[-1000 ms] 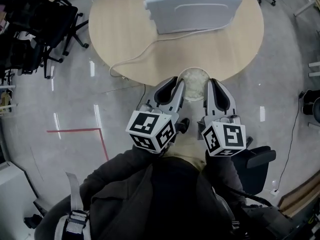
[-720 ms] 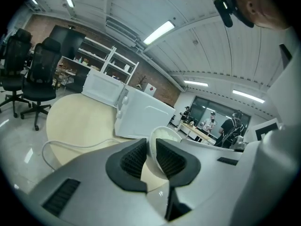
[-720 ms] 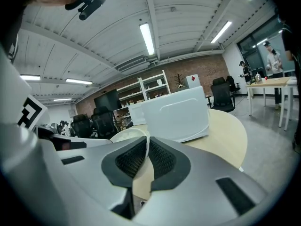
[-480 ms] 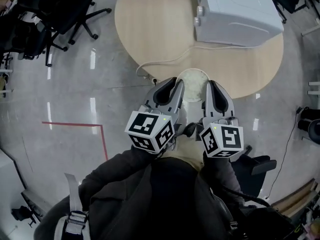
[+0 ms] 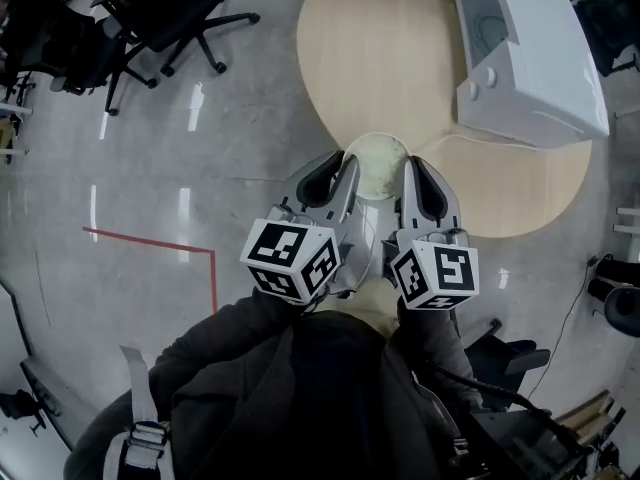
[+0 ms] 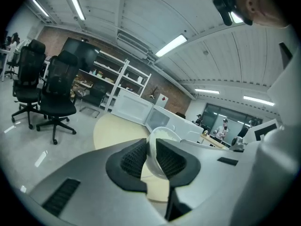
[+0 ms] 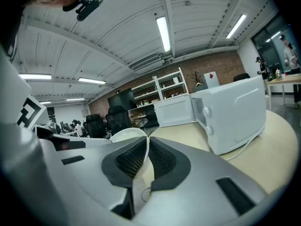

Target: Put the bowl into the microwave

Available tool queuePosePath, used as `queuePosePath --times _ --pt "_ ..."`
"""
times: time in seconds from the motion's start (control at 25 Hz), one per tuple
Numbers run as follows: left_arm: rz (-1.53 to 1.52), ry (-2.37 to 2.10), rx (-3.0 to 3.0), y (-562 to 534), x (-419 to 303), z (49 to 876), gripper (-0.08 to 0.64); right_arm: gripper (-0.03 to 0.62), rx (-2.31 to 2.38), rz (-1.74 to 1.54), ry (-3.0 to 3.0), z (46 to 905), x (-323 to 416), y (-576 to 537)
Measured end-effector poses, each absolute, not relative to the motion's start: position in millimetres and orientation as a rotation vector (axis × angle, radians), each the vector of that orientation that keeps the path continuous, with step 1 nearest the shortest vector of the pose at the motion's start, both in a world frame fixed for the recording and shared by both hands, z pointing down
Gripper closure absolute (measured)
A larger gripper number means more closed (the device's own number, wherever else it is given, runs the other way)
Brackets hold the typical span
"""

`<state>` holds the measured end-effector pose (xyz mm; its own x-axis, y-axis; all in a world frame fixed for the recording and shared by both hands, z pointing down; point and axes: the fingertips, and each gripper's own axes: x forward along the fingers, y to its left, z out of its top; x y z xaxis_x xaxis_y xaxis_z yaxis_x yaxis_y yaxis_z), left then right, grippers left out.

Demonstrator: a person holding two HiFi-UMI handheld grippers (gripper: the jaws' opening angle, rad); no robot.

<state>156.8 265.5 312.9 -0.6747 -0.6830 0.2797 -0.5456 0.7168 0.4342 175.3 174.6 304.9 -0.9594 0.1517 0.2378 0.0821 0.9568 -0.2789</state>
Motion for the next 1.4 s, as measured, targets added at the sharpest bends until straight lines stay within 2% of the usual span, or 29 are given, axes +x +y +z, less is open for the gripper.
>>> queuePosePath --times 0.64,1.4 --pt "-0.402 -2.559 0.823 358.6 86.9 317.2 0.489 0.566 -0.305 0.445 -2.845 314.4 98.8 266.1" --pt "-0.324 -2.337 1.132 277.6 -79.5 347.8 0.489 0.566 0.112 0.508 -2.839 343.5 -41.6 192.0"
